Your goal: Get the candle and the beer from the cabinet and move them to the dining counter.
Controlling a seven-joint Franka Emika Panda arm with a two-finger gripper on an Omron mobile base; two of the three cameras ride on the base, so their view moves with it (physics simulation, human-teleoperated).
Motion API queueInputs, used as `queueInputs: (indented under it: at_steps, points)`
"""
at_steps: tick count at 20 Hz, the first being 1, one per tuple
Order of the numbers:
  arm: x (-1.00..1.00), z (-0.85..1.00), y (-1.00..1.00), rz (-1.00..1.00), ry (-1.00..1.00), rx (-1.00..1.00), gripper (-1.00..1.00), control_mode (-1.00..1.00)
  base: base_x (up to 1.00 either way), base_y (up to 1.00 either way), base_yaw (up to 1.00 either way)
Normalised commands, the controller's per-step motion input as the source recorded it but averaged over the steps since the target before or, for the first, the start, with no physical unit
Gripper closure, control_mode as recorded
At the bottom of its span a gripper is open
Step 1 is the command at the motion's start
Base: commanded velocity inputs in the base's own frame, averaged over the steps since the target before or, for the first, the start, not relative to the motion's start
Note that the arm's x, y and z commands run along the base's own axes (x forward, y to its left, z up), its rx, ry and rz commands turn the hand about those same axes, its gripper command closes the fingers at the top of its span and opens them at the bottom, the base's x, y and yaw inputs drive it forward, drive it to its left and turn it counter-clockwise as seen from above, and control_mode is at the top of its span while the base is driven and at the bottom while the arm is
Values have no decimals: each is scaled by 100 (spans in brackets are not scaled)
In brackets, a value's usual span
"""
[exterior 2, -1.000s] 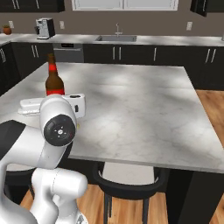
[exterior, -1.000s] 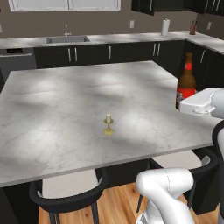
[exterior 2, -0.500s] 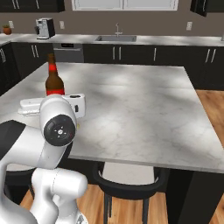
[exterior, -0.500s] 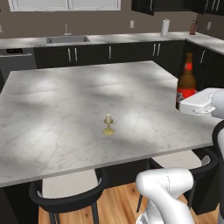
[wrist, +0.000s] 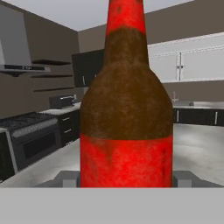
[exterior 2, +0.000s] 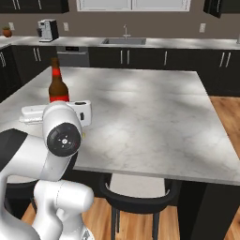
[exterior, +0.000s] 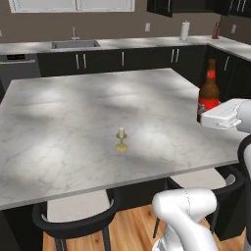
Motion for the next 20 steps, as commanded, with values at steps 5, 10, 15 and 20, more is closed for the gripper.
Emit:
queueInputs:
  at_steps: [5,10,15,20]
  points:
    - [3,-7,-24,-2,3,2,100,-100,0,0,0]
    - [20,-19,-30,3,11,2,100,-100,0,0,0]
    - [34,-26,-17,20,4,0,100,-100,0,0,0]
    - [28,-47,0,29,-4,0,100,-100,0,0,0]
